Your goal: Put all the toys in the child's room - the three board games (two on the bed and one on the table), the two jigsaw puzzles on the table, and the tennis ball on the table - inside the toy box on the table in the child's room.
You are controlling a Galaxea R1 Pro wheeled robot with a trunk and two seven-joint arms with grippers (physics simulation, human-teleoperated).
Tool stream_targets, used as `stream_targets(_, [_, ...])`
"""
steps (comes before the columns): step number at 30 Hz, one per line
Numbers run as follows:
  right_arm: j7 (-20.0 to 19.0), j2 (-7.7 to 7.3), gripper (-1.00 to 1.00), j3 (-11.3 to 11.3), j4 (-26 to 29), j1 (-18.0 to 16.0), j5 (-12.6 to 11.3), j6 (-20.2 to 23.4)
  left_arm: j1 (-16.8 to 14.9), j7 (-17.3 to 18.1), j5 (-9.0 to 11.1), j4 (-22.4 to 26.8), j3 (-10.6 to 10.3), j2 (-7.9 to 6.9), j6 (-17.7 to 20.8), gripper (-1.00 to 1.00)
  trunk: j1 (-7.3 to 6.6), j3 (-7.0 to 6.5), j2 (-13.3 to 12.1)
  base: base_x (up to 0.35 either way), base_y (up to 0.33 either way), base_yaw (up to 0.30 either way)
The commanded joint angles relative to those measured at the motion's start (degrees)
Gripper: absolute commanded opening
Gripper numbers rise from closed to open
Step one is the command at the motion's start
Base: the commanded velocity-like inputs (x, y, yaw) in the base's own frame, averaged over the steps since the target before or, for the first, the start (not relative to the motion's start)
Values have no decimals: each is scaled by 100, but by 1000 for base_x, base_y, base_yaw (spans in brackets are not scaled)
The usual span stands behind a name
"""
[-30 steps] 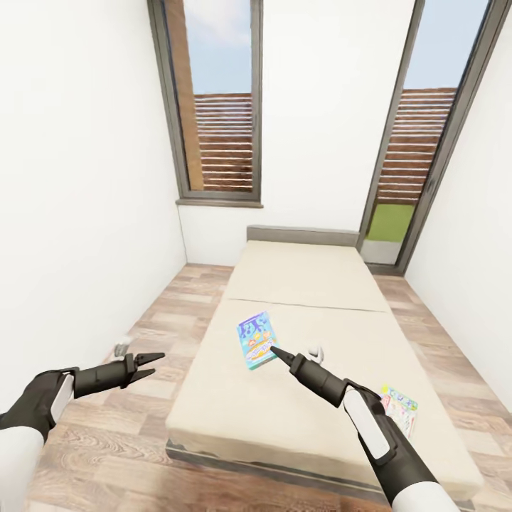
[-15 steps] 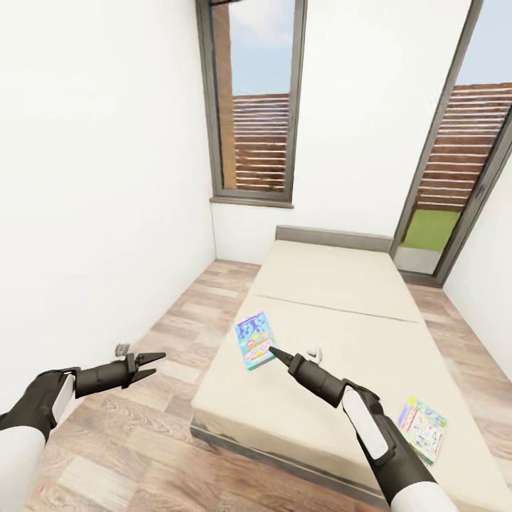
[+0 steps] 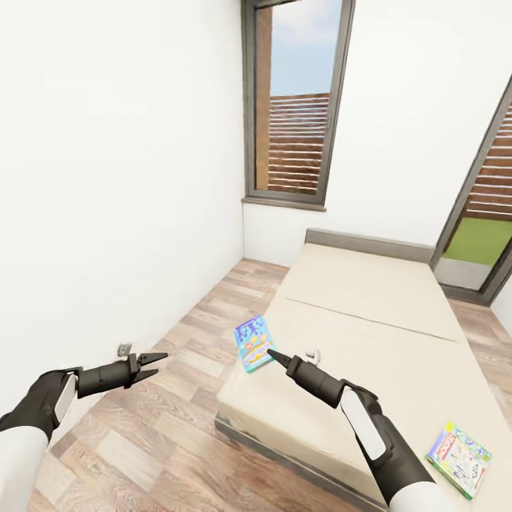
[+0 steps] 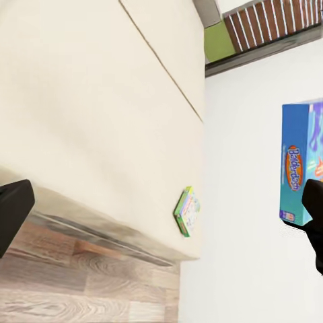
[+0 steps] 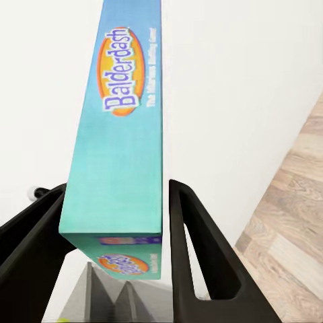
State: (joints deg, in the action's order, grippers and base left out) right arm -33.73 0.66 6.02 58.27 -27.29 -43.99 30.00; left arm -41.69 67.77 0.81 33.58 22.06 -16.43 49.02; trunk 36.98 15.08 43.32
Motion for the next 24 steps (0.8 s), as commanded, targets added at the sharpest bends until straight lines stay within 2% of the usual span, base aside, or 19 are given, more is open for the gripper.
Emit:
stream_targets(1, [6, -1, -100, -4, 2, -4, -61, 50, -5, 9, 6, -1, 9, 3, 58, 100, -21, -11, -35, 0, 0, 288])
stream_targets(7, [6, 4, -100, -2, 7, -4, -58, 43, -5, 8, 6, -1, 4, -1, 71, 100, -153, -118, -276, 0, 0, 288])
stream_targets(13, [0, 1, -100, -4, 17, -4, -51, 41, -5, 11, 6, -1, -181, -10, 80, 100, -285, -228, -516, 0, 0, 288])
stream_targets(18, [5, 10, -100, 2, 39, -4, -42, 40, -5, 14, 6, 2, -218, -24, 81, 100, -395, -336, -717, 0, 0, 267])
stream_targets(24, [6, 12, -100, 3, 44, -4, 117, 41, -5, 9, 6, 114, -241, -18, 81, 100, -527, -480, -958, -126, 0, 243])
